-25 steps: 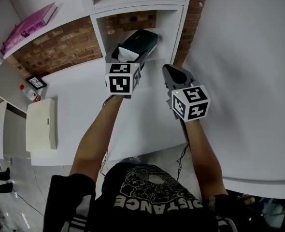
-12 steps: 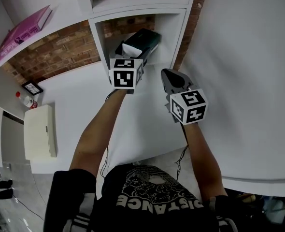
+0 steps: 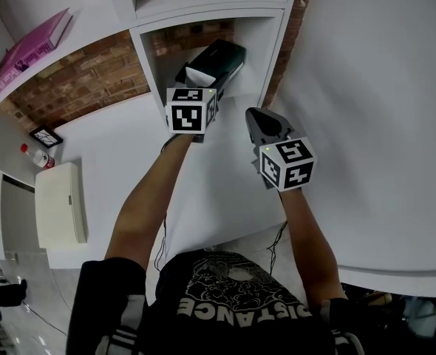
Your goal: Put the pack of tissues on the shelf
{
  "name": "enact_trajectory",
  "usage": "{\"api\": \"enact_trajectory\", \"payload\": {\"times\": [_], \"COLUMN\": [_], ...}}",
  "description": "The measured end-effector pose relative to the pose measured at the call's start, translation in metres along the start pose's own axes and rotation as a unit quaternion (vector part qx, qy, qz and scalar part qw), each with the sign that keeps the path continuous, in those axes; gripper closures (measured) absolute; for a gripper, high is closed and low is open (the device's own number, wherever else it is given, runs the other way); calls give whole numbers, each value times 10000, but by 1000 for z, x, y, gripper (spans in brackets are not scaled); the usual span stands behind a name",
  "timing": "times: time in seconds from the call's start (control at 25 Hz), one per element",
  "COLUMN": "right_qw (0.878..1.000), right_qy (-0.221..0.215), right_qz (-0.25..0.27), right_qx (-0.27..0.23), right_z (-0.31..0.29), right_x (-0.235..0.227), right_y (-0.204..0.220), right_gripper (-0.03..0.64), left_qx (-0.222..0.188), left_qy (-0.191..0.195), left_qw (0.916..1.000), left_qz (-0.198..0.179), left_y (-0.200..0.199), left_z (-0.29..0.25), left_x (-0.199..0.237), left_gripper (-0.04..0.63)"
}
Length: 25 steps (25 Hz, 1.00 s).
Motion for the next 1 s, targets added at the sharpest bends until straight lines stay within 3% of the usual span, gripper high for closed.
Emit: {"api": "enact_trajectory", "payload": {"times": [0.24,0.6,1.0], "right_qw": [10000,10000,9998], "right_qy": [8,-24,-188], "right_qz": [-14,-10,-24], "right_qx": [-2,-16,-98], "right_z": [1,10,32], "right_x": [-1,-2,0], "right_y": [0,0,-3], "right_gripper": [612,612,612], "left_qx": [175,475,519], "left_qy": [47,-1,-181], "left_qw": [9991,9984,9983], "left_qz": [-390,-321,-185], "left_y": [1,4,7], "left_z": [-3,2,34], "left_x": [-8,-8,-23], "left_gripper": [149,137,142]}}
Point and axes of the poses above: the fingertips, and each gripper's own axes: z backward along the fingers, x to its left, y out of its underside, the point moved 9 cm from there along z, backward along the fingers, and after that the axes turned 11 degrees about y, right-handed, at the moved point
